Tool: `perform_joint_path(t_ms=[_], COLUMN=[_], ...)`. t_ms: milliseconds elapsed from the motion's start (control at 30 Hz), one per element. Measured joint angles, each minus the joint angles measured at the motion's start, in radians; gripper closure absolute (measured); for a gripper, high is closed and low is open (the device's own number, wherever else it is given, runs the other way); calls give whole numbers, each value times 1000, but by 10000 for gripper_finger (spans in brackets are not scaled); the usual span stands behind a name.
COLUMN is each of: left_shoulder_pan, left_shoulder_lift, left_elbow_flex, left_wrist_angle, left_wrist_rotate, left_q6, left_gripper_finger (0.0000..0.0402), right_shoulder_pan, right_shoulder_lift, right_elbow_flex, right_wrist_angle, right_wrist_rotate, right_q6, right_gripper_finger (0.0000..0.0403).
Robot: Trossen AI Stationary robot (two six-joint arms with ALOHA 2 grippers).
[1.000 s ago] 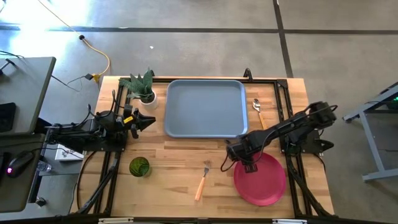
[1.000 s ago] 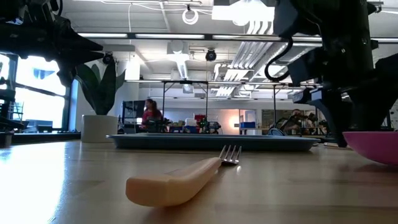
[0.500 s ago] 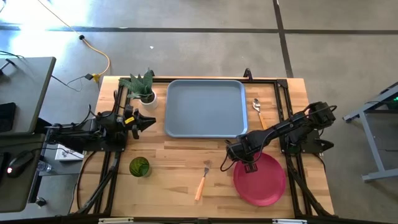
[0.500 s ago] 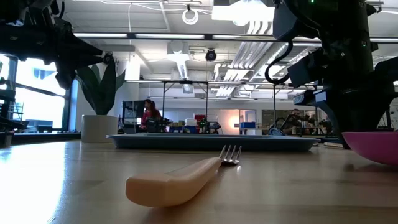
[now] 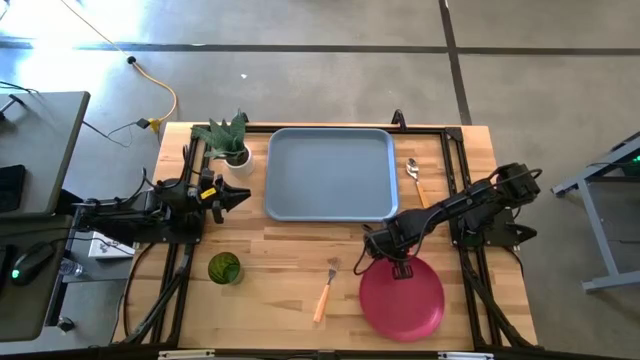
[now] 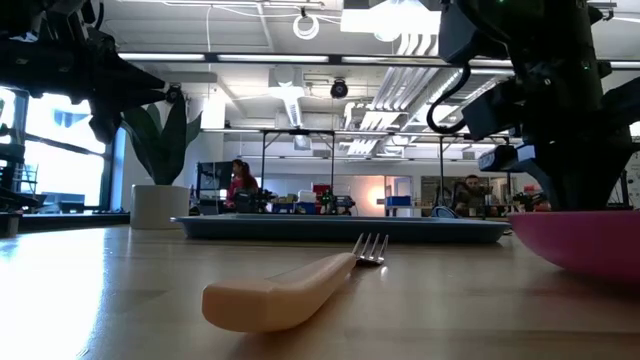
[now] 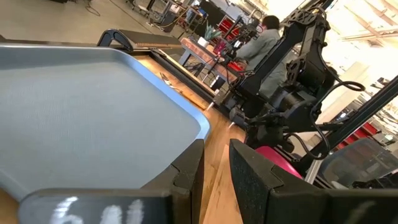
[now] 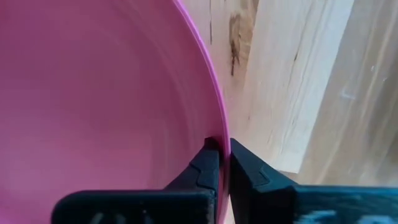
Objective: Pick and place plate/cup/fork/spoon on tray
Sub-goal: Put the pink plate on the gray tray
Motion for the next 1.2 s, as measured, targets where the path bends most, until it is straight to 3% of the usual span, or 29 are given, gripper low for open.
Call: perform_joint_path(t_ms=[567,1200], left_shoulder_pan=[0,0], left_shoulder_lift=[0,0], left_elbow_flex=[0,0], left_wrist_angle=[-6,-5], left_wrist_rotate=[4,4], left_q6=[87,185], left_gripper_finger=[337,337], right_shoulder_pan=[1,-51], right_shoulder_lift=[-132,-269], right_elbow_flex=[-2,-2], right_wrist_angle=[0,163], right_wrist_rotate=[-20,119], right_q6=[307,678], right_gripper_finger=[403,403])
